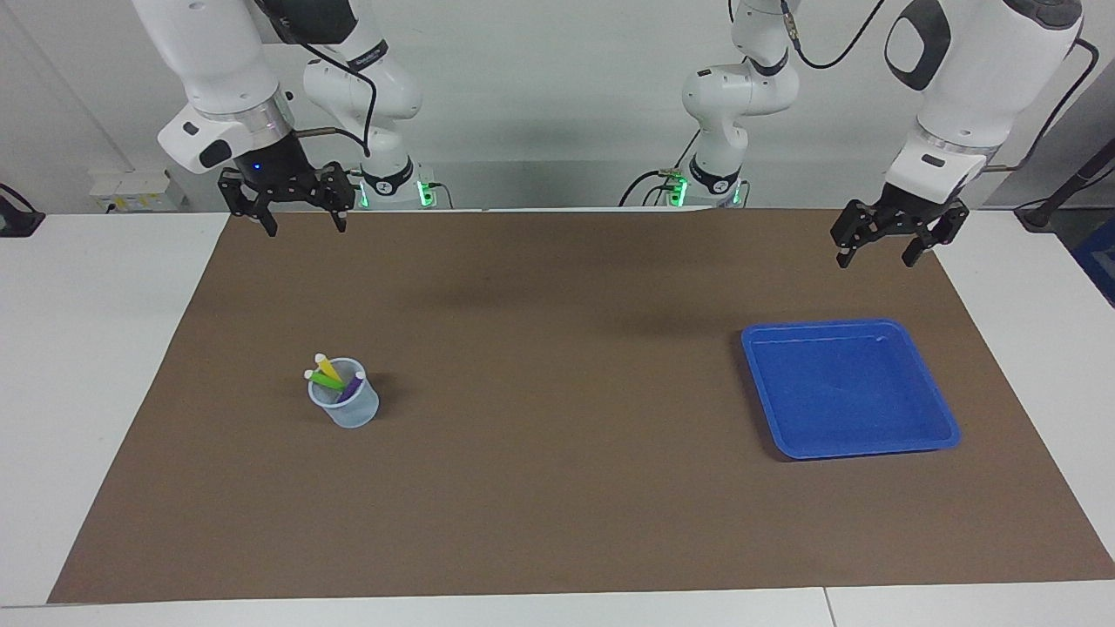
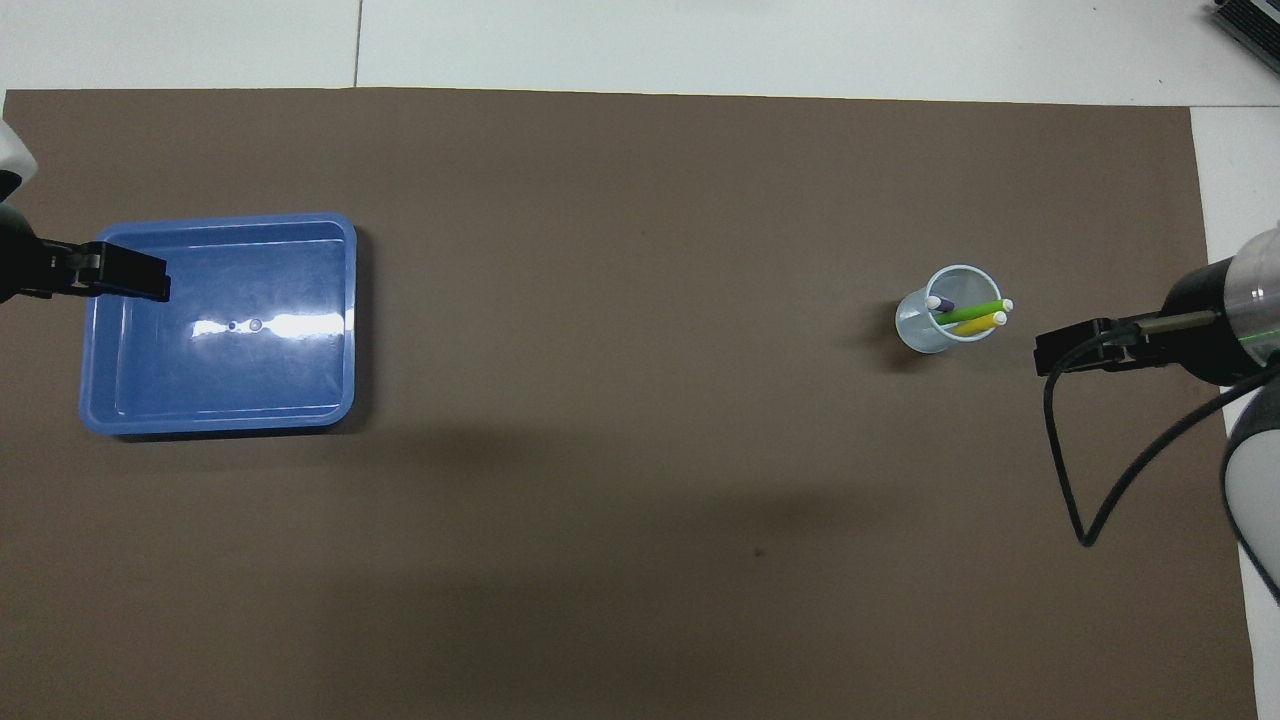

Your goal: Right arm passes pens to left for tray arrangement

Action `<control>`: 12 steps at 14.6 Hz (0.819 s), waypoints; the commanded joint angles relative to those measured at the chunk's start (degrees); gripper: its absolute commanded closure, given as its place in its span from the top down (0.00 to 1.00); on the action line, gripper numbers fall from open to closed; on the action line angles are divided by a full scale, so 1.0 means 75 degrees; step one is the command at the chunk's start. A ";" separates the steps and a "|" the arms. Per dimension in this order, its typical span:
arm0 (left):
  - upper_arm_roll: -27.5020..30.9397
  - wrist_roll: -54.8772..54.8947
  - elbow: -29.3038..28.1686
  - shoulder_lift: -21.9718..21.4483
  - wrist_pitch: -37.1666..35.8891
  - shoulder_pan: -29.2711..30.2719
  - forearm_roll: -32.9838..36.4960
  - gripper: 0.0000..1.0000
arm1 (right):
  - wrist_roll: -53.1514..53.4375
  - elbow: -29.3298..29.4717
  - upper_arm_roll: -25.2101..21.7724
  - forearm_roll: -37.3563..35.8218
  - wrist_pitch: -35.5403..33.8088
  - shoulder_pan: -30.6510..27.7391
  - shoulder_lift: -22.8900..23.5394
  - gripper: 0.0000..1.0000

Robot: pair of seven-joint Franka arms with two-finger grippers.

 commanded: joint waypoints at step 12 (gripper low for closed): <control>-0.0020 0.0071 -0.0188 -0.0189 -0.0057 0.0054 0.0115 1.00 | -0.0598 -0.0176 -0.0024 0.0131 -0.0343 -0.0082 -0.0450 1.00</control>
